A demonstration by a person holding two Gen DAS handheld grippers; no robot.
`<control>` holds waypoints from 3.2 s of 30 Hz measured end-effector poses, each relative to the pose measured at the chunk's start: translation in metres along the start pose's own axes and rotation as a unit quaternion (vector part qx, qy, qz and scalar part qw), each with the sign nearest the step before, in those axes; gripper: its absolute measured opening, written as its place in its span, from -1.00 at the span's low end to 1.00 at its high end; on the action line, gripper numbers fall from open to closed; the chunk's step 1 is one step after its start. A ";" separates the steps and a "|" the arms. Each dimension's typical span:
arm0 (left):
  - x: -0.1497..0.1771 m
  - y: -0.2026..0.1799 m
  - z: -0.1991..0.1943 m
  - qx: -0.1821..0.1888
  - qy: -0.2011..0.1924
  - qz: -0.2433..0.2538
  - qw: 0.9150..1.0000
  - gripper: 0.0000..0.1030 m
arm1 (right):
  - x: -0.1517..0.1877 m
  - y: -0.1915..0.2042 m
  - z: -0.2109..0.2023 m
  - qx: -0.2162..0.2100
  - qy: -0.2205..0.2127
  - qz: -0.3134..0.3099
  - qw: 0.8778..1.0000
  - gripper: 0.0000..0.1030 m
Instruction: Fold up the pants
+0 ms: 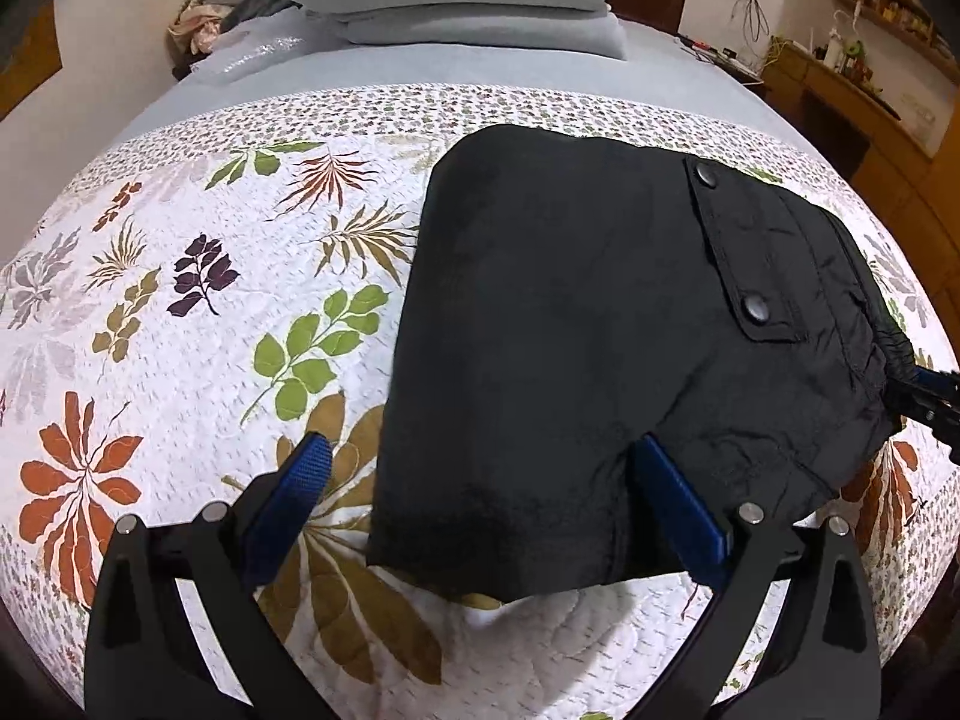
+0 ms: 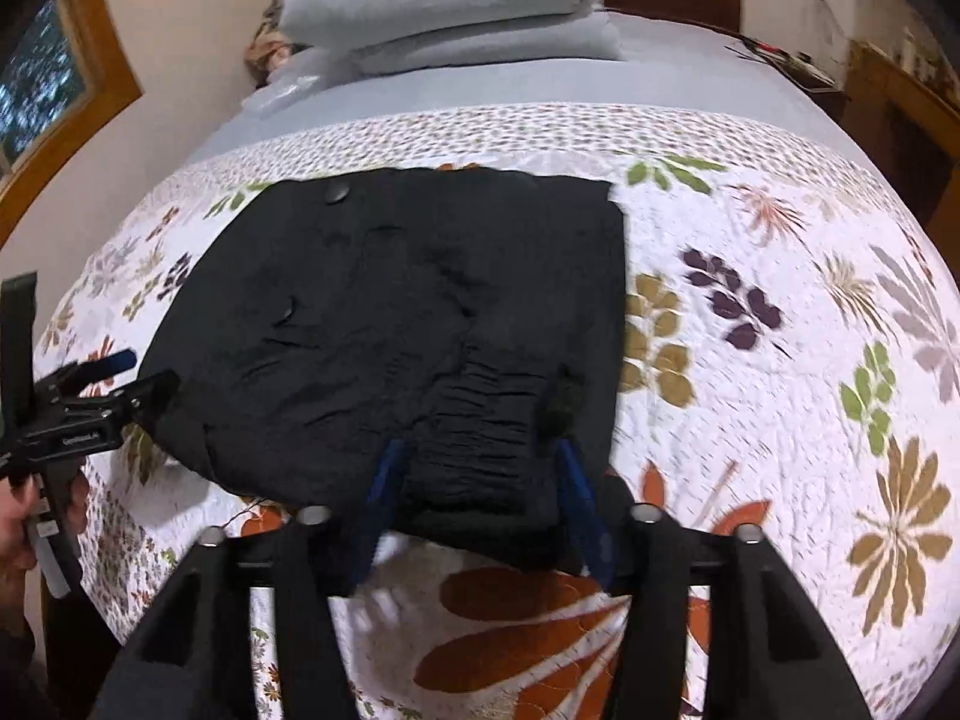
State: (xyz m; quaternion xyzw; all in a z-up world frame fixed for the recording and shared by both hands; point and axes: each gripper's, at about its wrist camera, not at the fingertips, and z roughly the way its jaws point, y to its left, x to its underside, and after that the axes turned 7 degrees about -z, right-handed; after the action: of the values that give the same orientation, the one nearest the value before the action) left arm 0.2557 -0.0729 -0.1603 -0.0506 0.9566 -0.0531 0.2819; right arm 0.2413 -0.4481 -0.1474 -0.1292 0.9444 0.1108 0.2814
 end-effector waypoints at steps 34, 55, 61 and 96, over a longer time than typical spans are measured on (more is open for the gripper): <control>-0.001 0.008 -0.026 -0.005 -0.015 -0.009 1.000 0.95 | 0.011 0.001 -0.039 0.020 -0.070 0.046 0.996 0.17; 0.010 -0.020 -0.106 0.018 -0.066 0.018 0.997 0.95 | 0.026 0.085 -0.088 0.164 -0.125 0.030 0.978 0.72; 0.012 -0.013 -0.124 0.033 -0.064 -0.001 0.997 0.95 | 0.030 0.090 -0.088 0.152 -0.120 0.051 0.980 0.72; 0.021 -0.012 -0.154 0.015 -0.099 0.011 0.995 0.95 | 0.027 0.115 -0.108 0.186 -0.138 0.004 0.973 0.79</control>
State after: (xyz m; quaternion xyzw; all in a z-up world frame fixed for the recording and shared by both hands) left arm 0.1552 -0.0764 -0.0413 -0.0406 0.9237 -0.0592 0.3764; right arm 0.1296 -0.3751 -0.0583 -0.0540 0.9009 -0.0493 0.4278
